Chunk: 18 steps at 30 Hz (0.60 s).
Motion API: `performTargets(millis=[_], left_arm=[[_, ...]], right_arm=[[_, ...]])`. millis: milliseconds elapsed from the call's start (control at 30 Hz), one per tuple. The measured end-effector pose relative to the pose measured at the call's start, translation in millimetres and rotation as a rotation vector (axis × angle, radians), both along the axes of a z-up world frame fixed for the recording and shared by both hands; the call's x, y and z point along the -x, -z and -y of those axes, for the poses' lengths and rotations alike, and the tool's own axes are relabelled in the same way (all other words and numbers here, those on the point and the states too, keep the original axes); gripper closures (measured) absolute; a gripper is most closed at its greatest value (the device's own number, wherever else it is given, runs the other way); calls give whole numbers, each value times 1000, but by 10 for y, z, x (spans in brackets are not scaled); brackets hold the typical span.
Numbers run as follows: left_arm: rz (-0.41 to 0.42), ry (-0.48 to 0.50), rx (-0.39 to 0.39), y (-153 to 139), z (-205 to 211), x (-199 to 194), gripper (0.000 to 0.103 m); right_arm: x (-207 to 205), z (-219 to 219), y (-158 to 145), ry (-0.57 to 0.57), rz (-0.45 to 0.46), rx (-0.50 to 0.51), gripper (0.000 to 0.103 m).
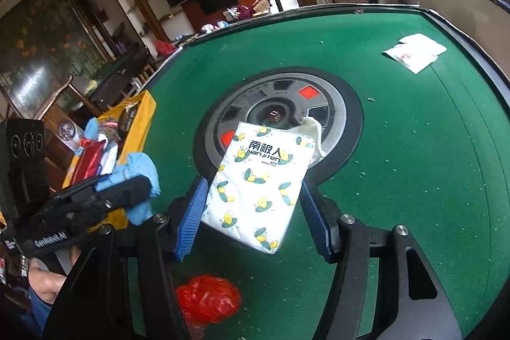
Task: Organize soft objects
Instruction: 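Lift blue towel with left gripper while right gripper lifts tissue pack toward box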
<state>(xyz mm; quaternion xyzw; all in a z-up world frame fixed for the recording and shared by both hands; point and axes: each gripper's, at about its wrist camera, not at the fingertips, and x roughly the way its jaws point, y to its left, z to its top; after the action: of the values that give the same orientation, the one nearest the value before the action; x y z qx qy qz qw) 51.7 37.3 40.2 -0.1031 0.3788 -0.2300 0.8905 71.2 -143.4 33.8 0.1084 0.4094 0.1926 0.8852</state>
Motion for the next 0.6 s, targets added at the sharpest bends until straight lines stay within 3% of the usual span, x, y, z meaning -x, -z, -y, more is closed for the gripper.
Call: performTargets(millis=[200, 333, 433, 600], left_arm=[[63, -72, 49, -220, -351, 45, 55], [99, -162, 94, -354, -793, 61, 55], [115, -235, 132, -419, -1149, 69, 55], [99, -353, 111, -386, -1672, 29, 55]], right_arm=[[28, -178, -72, -32, -3, -22, 43], [46, -423, -181, -79, -2, -39, 43], [24, -710, -259, -136, -13, -43, 43], [-47, -1303, -368, -235, -28, -23, 43]])
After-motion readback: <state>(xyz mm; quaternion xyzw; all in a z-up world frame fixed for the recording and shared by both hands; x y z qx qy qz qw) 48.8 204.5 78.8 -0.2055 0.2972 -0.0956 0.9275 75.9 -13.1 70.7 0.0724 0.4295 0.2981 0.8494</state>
